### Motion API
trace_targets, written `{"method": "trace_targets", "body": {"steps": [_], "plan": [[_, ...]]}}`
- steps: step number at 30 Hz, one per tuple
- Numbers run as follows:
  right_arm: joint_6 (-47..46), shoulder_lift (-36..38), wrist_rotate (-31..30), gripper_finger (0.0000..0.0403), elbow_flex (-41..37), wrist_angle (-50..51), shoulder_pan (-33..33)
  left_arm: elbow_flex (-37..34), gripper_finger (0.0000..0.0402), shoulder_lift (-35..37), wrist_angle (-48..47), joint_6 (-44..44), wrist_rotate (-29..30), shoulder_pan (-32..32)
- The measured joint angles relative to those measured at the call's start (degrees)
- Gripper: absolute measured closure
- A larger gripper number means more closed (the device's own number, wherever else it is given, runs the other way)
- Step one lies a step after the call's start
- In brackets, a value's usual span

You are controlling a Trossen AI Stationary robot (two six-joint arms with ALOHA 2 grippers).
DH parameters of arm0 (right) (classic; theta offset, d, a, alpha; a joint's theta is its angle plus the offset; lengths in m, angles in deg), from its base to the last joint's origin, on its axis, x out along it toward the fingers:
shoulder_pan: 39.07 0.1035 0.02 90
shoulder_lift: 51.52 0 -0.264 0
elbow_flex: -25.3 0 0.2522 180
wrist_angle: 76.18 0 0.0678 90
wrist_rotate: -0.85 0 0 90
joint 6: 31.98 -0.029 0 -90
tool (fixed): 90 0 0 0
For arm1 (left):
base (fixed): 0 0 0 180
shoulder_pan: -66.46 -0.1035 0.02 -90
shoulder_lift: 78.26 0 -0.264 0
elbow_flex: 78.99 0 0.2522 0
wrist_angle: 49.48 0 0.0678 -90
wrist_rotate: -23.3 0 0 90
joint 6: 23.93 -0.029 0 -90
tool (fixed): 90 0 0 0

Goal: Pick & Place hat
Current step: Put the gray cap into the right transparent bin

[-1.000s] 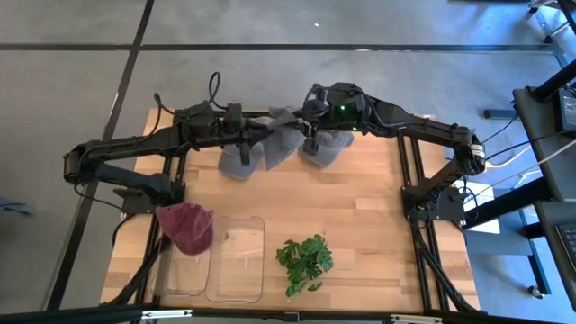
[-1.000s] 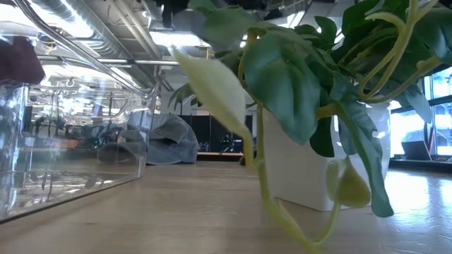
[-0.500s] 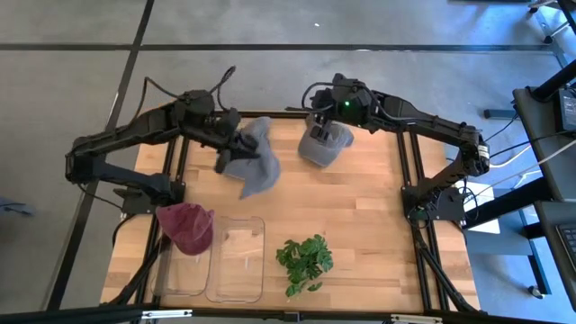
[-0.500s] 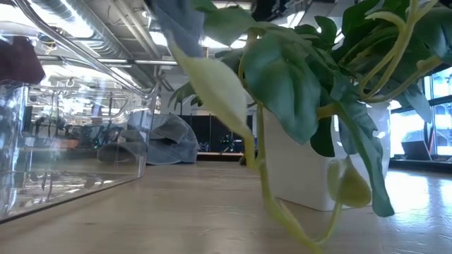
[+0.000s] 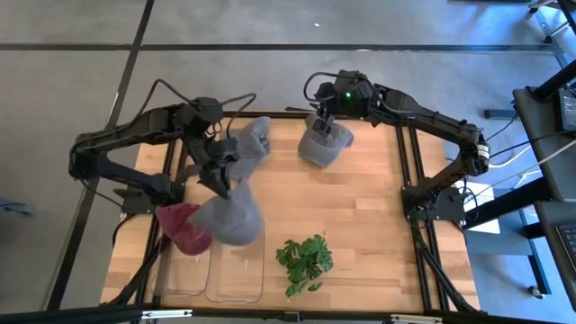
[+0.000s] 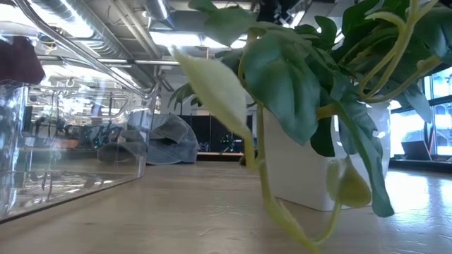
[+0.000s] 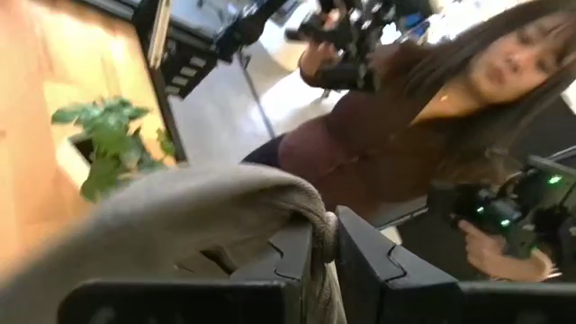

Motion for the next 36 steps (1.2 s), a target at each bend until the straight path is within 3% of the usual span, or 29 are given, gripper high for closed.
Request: {"method": "trace_targets", "body": {"steps": [13,26,36], "plan": [[0.23,-1.70,0.53,0.0271,-0.07,-0.11,-1.49,0.00,0.0371,-6.16,-15.04,-15.64,5.53,5.02],[0.33,-5.40,0.55,0.0271,-0.07,-0.67,-3.40,0.17,0.0371,-14.08,-28.26,-18.96,8.09,10.21],[0.39,-7.69,0.52,0.0271,-0.04,-0.73,-3.43,11.90,0.0372,-22.84,-42.53,-33.25,24.78,10.12]]}}
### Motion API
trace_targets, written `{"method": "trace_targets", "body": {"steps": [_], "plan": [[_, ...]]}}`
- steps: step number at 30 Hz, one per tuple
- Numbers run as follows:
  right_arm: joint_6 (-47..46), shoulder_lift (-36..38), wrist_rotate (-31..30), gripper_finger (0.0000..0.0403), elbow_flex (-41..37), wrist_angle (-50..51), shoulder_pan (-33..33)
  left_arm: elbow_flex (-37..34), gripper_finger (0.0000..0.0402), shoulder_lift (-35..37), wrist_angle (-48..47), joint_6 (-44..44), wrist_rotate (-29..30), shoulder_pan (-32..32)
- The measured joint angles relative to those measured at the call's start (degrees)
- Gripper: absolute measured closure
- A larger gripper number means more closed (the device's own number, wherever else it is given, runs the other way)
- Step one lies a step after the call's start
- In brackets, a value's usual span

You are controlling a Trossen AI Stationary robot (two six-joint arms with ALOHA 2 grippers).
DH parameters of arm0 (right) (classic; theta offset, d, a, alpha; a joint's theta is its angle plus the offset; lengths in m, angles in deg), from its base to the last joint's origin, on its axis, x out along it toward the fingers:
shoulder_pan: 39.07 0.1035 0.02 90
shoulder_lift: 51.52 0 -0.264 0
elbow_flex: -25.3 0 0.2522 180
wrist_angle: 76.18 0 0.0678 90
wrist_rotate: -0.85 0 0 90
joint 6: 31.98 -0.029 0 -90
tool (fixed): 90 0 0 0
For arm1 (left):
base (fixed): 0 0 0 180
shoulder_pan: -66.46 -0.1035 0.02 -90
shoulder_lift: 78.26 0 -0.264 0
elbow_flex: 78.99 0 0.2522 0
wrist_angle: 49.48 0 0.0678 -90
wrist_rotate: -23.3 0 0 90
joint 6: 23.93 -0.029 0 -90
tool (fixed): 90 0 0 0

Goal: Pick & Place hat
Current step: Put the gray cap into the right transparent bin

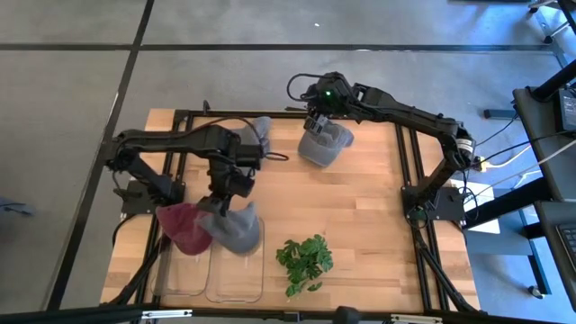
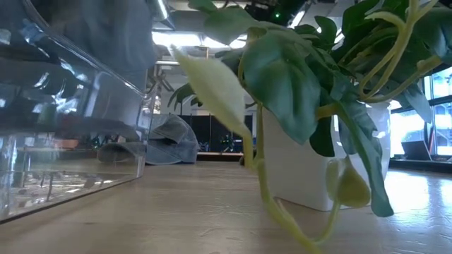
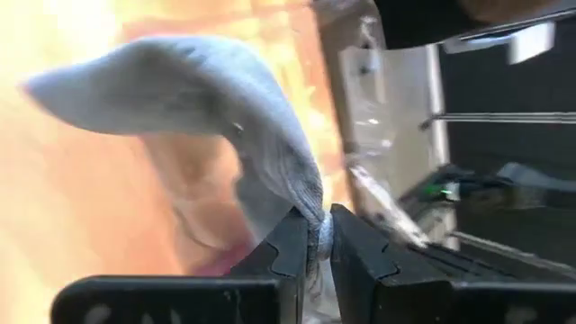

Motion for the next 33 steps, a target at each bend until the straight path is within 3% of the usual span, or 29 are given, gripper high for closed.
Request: {"method": "trace_targets", "body": {"steps": [4,13,33], "plan": [[0.01,0.45,-0.01,0.0271,0.00,0.16,0.00,2.50,0.0368,-2.97,-0.22,-3.63,3.79,0.00],[0.19,0.59,-0.03,0.0271,0.00,0.44,0.00,6.97,0.0358,-4.73,-0.12,-4.66,18.82,0.00],[0.21,0.59,-0.05,0.0271,0.00,0.86,0.00,7.53,0.0336,-4.73,0.40,-0.17,22.10,0.01]]}}
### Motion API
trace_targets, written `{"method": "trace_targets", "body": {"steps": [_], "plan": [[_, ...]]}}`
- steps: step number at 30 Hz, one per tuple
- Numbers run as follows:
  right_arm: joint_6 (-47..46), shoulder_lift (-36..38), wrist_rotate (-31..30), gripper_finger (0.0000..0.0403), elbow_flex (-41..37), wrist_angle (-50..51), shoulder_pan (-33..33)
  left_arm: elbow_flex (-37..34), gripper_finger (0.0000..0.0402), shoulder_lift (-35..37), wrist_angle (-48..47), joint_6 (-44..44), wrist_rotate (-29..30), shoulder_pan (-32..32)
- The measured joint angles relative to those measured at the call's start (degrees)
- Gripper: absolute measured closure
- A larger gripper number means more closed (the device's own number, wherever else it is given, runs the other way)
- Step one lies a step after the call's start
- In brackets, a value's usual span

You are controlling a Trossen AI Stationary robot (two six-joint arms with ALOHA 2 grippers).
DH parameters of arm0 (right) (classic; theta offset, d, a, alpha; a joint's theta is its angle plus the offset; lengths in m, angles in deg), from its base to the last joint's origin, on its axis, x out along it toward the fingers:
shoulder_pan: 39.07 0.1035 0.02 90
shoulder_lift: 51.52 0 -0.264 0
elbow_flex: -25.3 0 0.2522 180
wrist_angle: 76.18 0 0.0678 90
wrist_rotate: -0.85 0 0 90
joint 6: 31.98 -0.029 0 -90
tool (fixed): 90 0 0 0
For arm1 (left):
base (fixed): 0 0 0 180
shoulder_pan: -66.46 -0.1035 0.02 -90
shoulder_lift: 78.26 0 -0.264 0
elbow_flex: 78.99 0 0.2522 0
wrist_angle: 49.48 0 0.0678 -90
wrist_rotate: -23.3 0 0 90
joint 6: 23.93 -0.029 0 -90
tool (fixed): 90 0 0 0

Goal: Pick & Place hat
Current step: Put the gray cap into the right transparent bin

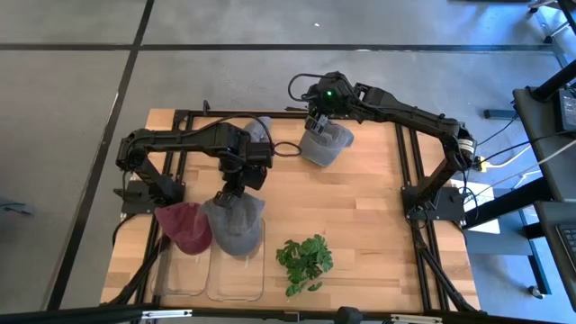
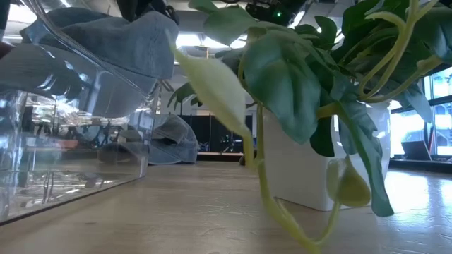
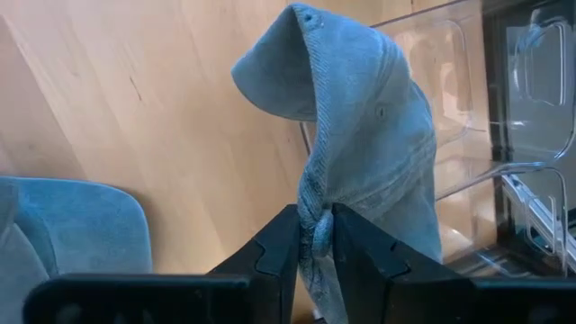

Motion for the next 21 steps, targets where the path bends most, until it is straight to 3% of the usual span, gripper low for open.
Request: {"method": "trace_targets", "body": {"steps": [13,21], "plan": [[-0.02,0.00,0.00,0.0271,0.00,-0.02,0.00,-0.02,0.0265,0.02,-0.03,-0.65,0.07,-0.01],[-0.10,0.02,0.05,0.0271,0.00,-0.02,0.00,1.43,0.0258,1.85,-0.35,-1.04,2.82,-2.48]]}}
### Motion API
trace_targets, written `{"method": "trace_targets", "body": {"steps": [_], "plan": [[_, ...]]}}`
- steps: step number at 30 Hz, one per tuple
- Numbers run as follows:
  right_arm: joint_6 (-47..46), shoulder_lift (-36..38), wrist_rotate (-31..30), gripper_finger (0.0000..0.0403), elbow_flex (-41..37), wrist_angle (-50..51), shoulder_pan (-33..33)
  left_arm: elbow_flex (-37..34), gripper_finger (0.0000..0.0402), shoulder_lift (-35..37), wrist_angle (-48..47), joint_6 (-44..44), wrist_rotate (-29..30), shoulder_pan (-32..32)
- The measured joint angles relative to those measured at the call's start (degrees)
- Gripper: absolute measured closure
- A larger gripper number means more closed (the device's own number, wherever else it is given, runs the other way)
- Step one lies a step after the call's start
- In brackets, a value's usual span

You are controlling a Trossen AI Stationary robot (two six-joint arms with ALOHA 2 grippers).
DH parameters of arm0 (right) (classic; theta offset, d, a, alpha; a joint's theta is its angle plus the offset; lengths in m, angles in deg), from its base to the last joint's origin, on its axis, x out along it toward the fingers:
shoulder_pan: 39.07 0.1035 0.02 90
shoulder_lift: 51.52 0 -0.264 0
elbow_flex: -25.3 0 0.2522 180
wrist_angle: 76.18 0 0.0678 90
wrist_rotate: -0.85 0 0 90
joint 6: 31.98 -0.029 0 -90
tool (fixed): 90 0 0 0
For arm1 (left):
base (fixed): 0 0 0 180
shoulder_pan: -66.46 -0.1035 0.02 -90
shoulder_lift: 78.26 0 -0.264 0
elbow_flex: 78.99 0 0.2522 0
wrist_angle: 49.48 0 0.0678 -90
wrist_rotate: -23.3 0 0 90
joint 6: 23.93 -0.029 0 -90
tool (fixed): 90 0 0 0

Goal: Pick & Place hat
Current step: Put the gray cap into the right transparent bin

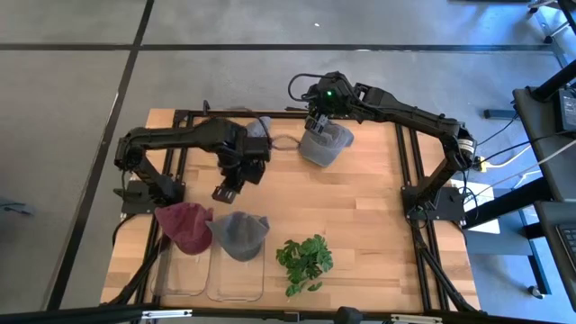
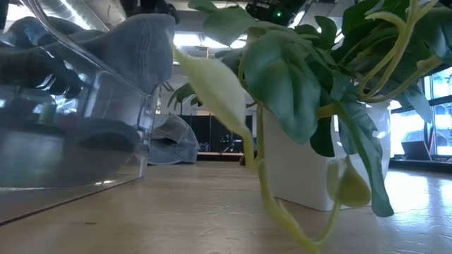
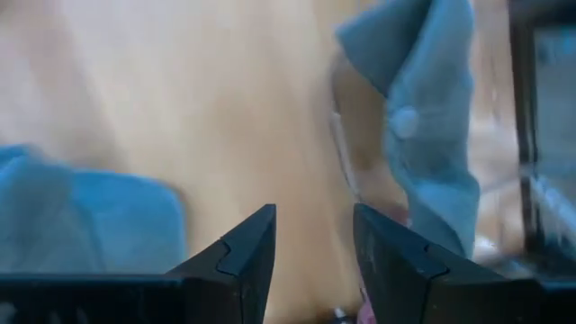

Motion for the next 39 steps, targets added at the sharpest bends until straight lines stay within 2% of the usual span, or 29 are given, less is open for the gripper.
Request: {"method": "trace_targets", "body": {"steps": [4,8,13,19,24,28,30,35,39], "plan": [[-0.49,0.00,3.65,0.0271,0.00,0.01,0.00,0.64,0.0256,4.85,3.65,6.38,-0.22,-5.18],[-0.93,0.00,11.18,0.0271,0.00,0.22,0.00,-3.24,0.0257,12.71,16.90,11.41,-0.51,-11.41],[-0.60,0.00,18.63,0.0271,0.02,2.44,0.04,-12.20,0.0256,22.10,33.31,19.25,0.34,-18.26],[-5.56,-0.48,19.57,0.0271,0.02,2.88,0.50,-25.55,0.0258,29.55,53.20,22.78,0.32,-23.03],[-14.20,-1.99,19.65,0.0271,0.08,0.60,1.46,-36.19,0.0256,31.20,72.99,28.11,0.31,-24.22],[-24.05,-3.87,19.58,0.0271,0.07,0.42,1.55,-40.92,0.0258,31.21,77.84,31.55,0.47,-24.33],[-24.39,-5.28,22.18,0.0271,0.07,0.59,1.48,-41.54,0.0257,31.41,78.15,31.63,0.78,-24.32],[-24.34,-9.86,33.80,0.0271,0.04,0.50,1.30,-41.54,0.0258,32.85,80.21,31.25,0.78,-24.29],[-26.19,-13.18,33.63,0.0271,0.00,-1.07,1.04,-41.53,0.0257,35.32,79.78,31.25,0.78,-24.25]]}}
